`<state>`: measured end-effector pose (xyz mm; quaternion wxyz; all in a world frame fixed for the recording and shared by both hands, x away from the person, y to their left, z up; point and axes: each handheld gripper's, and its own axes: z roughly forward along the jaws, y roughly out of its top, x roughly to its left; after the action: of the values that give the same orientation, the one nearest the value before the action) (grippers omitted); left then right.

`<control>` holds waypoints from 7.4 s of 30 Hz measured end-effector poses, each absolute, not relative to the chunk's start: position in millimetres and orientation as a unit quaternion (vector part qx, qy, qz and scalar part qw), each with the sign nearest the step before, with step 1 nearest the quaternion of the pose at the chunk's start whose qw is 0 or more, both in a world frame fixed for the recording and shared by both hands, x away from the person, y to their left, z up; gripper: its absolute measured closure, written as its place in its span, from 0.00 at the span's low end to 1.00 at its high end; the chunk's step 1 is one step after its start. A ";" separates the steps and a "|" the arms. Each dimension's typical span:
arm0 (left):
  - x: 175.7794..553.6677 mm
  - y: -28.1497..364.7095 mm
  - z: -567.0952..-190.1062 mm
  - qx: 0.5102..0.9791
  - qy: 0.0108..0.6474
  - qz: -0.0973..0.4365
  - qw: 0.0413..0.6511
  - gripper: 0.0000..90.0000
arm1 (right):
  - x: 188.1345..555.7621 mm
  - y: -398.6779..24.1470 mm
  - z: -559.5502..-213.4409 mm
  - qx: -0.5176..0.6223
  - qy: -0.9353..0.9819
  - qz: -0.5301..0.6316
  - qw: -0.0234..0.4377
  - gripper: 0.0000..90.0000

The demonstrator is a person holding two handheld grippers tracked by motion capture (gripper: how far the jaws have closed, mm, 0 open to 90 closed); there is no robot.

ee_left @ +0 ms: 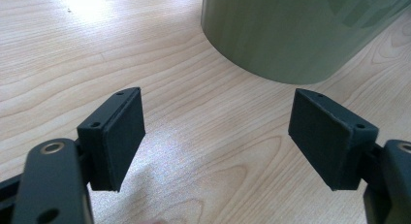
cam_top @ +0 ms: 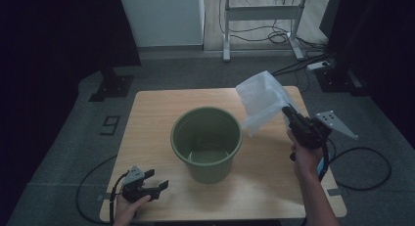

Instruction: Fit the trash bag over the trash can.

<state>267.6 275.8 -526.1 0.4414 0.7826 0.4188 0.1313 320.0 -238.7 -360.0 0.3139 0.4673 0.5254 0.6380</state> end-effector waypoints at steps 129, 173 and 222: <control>268.6 282.6 -528.3 0.766 0.437 0.110 0.458 0.23 | 261.2 -135.9 -355.4 0.298 0.630 0.560 0.449 0.99; 268.7 283.9 -530.0 0.773 0.433 0.114 0.449 0.24 | 256.1 -105.4 -391.7 0.231 0.731 0.512 0.387 0.98; 266.8 283.2 -519.2 0.749 0.440 0.097 0.486 0.25 | 233.4 -149.7 -474.3 0.470 0.624 0.456 0.428 0.91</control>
<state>266.8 283.2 -519.2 0.4863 0.7488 0.4397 0.0973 233.4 -149.7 -474.3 0.4277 0.4696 0.6236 0.4557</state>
